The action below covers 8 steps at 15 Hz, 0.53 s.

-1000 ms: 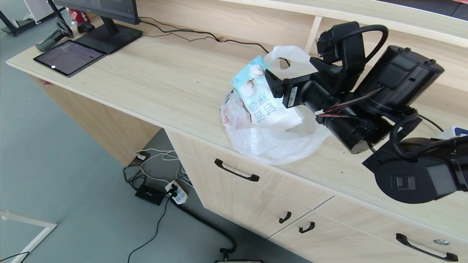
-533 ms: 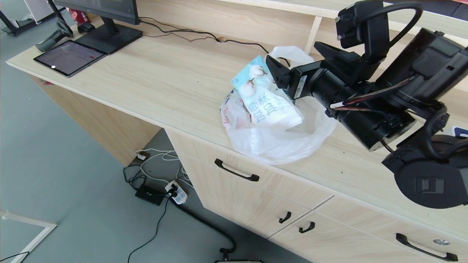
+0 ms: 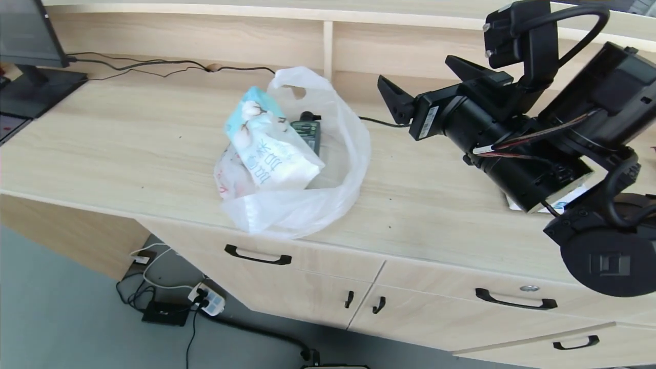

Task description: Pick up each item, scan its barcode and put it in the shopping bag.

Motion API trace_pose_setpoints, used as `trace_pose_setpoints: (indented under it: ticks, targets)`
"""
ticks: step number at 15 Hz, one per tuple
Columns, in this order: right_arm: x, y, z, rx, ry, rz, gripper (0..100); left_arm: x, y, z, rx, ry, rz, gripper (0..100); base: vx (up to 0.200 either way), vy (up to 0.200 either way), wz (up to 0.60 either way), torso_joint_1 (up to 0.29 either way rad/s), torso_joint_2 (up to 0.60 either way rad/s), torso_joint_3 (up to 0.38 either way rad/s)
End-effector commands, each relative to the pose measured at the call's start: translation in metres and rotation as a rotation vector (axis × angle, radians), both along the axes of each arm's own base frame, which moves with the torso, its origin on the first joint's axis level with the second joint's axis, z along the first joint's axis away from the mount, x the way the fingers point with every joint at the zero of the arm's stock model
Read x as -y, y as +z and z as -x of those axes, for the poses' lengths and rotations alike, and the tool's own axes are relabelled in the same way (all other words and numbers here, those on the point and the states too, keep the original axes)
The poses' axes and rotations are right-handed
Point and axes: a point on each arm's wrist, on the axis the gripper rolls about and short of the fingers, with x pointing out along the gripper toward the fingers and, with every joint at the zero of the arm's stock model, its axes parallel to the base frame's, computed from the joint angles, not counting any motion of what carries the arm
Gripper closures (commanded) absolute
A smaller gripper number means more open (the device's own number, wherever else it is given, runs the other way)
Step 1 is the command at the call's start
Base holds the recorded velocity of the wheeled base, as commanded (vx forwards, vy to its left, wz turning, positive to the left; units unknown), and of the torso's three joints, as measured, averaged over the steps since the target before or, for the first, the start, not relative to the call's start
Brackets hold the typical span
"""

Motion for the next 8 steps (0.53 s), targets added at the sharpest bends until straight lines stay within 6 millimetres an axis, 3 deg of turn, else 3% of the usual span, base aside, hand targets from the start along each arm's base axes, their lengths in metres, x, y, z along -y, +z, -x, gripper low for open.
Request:
trace_pose_setpoints:
  ticks: [1, 6, 8]
  targets:
    - [0.001, 0.001, 0.002, 0.008, 0.000, -0.006, 0, 0.000, 0.000, 0.000, 0.001, 0.002, 0.000, 0, 0.000, 0.000, -0.60, 0.002, 0.00, -0.002]
    - [0.007, 0.010, 0.010, 0.053, 0.000, -0.040, 0, 0.000, 0.000, 0.000, 0.001, 0.000, 0.002, 0, 0.000, 0.000, -0.60, 0.001, 0.00, 0.001]
    - [0.010, 0.013, 0.014, 0.060, -0.001, -0.047, 0, 0.000, 0.000, 0.000, 0.000, 0.001, 0.002, 0, 0.000, 0.000, 0.00, 0.000, 0.00, 0.000]
